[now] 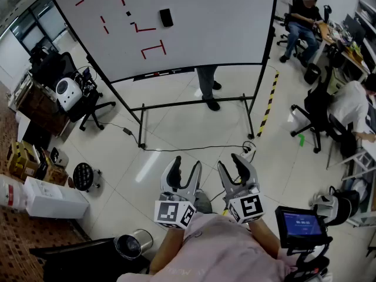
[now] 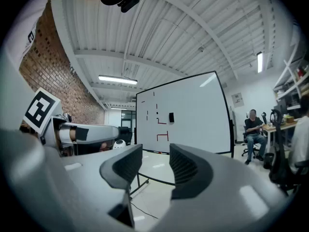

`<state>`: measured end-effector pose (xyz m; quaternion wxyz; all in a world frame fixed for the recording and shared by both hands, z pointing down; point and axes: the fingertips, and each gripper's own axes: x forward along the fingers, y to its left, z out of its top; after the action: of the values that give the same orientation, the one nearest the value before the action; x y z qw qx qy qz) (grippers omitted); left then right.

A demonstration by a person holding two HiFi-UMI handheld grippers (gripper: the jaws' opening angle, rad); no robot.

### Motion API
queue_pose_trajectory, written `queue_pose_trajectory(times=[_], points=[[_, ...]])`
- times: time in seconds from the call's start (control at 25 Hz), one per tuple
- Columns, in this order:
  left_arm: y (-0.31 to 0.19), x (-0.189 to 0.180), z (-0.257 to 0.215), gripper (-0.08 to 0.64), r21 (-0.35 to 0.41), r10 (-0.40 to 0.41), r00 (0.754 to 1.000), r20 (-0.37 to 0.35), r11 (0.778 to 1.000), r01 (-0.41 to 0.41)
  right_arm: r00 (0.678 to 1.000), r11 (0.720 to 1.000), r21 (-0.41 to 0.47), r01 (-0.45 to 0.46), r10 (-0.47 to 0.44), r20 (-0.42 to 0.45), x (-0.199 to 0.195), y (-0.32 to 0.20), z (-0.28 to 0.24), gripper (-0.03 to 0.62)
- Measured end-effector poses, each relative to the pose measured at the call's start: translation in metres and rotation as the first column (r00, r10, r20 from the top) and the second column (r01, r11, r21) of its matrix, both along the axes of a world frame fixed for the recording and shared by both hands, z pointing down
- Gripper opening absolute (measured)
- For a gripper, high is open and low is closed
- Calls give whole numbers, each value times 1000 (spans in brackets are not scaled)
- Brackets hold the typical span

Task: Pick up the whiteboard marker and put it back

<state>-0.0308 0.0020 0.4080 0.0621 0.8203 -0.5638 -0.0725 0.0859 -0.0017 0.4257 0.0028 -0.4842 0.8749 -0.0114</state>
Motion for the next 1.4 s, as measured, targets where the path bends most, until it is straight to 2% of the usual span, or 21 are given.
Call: queue_pose_trajectory(times=[0.2, 0.32, 0.4, 0.48, 0.6, 0.8, 0.96, 1.12, 1.4], points=[[-65, -26, -11, 253, 36, -35, 999, -5, 999, 35, 999, 999, -3, -36, 36, -3, -1, -47, 6, 169], [-129, -41, -23, 255, 71, -38, 999, 6, 997, 37, 997, 997, 5, -72, 72, -11, -3, -93, 10, 169], [-190, -53, -36, 315, 89, -19, 1000, 18, 996, 17, 995, 995, 22, -98, 98, -18, -9, -135, 9, 169], [-257, -67, -53, 357, 116, -13, 998, 61, 993, 6, 992, 992, 36, -122, 123, -24, -17, -180, 7, 169], [-361, -91, -82, 358, 160, -51, 990, 132, 987, 29, 984, 984, 55, -170, 172, -38, -28, -250, -2, 169], [-524, -118, -124, 357, 211, -114, 976, 187, 975, 73, 960, 960, 78, -270, 275, -54, -35, -357, -32, 169], [-623, -125, -127, 357, 241, -153, 964, 219, 966, 99, 936, 942, 25, -336, 336, -99, -33, -414, -24, 169], [-685, -118, -123, 358, 259, -166, 957, 238, 960, 102, 924, 932, -23, -362, 356, -141, -29, -454, -11, 169], [-723, -119, -99, 356, 276, -228, 940, 253, 948, 156, 912, 922, -60, -383, 367, -182, -23, -481, 6, 169]])
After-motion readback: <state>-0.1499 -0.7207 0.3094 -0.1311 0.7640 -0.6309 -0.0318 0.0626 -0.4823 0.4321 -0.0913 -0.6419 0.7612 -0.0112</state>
